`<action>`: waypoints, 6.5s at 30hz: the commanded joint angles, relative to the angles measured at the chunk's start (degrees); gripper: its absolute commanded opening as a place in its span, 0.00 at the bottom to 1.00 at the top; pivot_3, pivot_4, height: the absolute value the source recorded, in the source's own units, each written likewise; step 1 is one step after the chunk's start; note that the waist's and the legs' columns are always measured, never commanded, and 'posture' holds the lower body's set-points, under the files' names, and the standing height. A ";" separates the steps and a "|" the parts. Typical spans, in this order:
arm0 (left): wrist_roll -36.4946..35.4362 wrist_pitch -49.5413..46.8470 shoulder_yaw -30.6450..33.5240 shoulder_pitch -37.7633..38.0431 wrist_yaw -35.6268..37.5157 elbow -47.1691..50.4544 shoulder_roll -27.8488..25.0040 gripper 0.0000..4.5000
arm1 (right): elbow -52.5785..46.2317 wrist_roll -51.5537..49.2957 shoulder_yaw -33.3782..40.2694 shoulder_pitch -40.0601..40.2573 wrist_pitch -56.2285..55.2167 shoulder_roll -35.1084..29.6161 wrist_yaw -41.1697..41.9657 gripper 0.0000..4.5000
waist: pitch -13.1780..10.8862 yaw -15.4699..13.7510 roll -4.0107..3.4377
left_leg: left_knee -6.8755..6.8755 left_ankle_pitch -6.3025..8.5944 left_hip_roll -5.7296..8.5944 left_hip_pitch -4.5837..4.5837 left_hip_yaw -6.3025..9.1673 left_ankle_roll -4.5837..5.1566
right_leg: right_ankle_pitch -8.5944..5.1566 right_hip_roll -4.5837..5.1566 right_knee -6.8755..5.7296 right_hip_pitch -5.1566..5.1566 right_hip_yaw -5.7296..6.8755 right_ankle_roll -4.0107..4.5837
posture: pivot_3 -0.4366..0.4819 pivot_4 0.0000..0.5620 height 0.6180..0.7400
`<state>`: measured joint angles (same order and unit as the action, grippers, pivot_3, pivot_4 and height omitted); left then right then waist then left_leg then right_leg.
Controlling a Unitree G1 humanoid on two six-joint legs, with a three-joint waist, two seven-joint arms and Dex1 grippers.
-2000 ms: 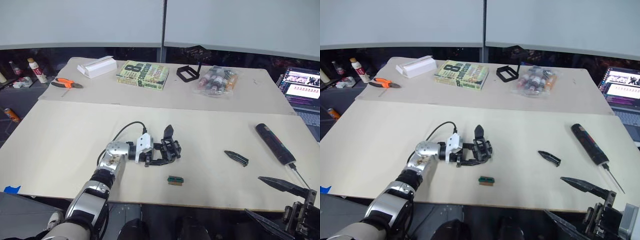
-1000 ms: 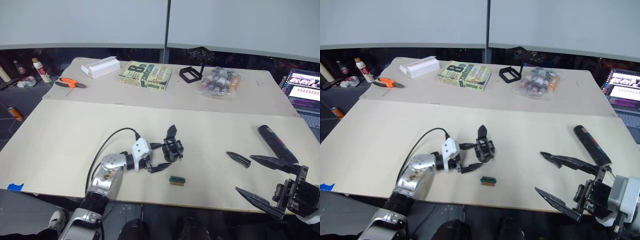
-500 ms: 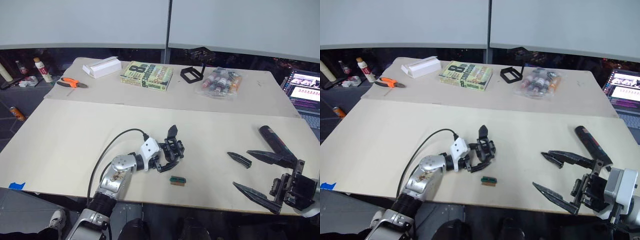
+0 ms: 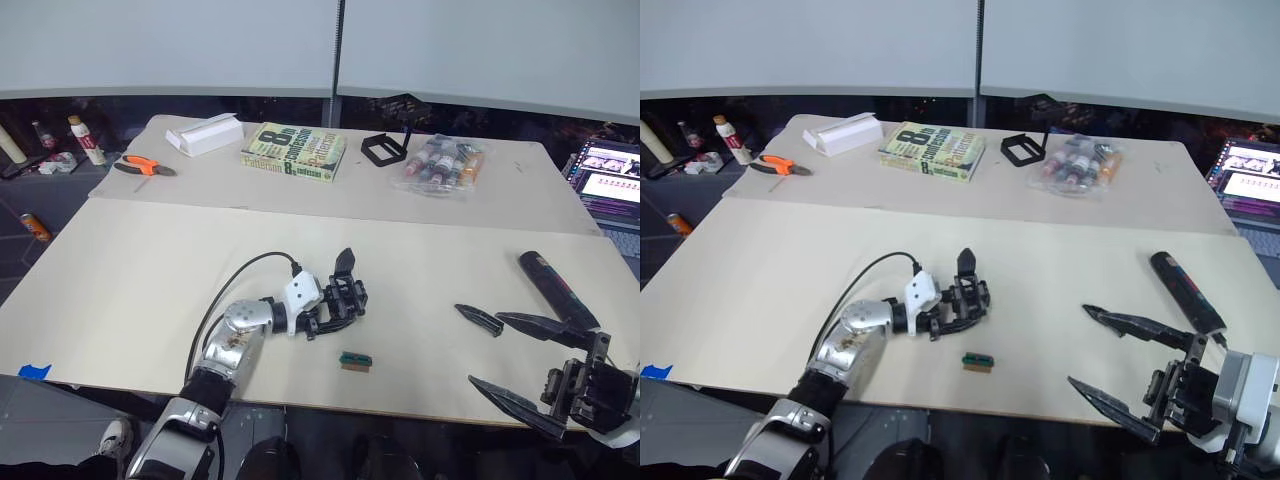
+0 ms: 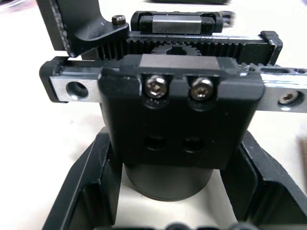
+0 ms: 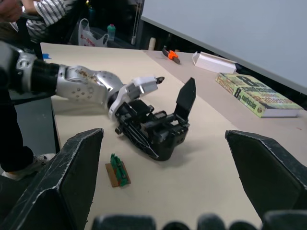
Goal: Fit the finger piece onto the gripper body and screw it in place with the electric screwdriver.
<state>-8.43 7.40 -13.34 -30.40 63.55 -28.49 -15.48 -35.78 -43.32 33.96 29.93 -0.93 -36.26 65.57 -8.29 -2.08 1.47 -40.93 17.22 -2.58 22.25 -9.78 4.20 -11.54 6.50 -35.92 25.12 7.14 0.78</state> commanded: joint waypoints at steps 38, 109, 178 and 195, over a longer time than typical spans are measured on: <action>1.48 -0.40 2.49 -0.68 4.85 -0.55 2.03 0.99 | -4.36 -0.60 -1.62 0.15 1.44 -0.31 -2.63 1.00 | 0.01 0.43 -0.02 | -0.32 0.15 0.10 0.08 0.05 0.25 | 0.00 0.09 0.01 -0.12 -0.04 -0.20 | 0.48 0.27 1.00; -31.38 -30.86 15.14 11.18 10.35 44.11 -21.73 0.99 | 44.68 28.93 -43.15 -52.60 32.79 -32.21 -0.27 1.00 | 0.01 1.89 -0.53 | -0.32 0.00 0.09 0.08 -0.04 -0.08 | -0.38 0.03 -0.11 -0.05 -0.07 -0.58 | 0.48 0.27 1.00; -40.67 -44.91 14.12 -10.88 -36.11 41.38 14.72 0.03 | -10.65 29.43 -28.14 -48.25 34.92 -2.01 -33.64 0.62 | -0.05 1.45 -0.61 | -0.04 -0.20 0.35 -0.09 0.13 -0.33 | -0.34 -0.12 -0.15 -0.24 -0.14 -0.43 | 0.48 0.27 1.00; -43.89 -60.41 7.18 -22.90 1.80 30.99 -9.48 0.03 | 5.01 -20.83 -21.84 -66.64 72.65 -20.89 -19.05 1.00 | -0.09 1.59 -0.57 | 0.02 -0.15 0.33 0.08 0.19 -0.23 | -0.27 -0.06 -0.10 -0.07 -0.11 -0.21 | 0.48 0.27 1.00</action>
<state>-51.98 -52.46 -5.92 -51.46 63.46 1.76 -24.74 -30.75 -61.81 12.64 -35.07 69.93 -56.62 47.21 -8.38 -0.48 0.90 -40.92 17.07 -2.24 22.36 -9.59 3.97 -11.81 6.45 -36.00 25.06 7.04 0.57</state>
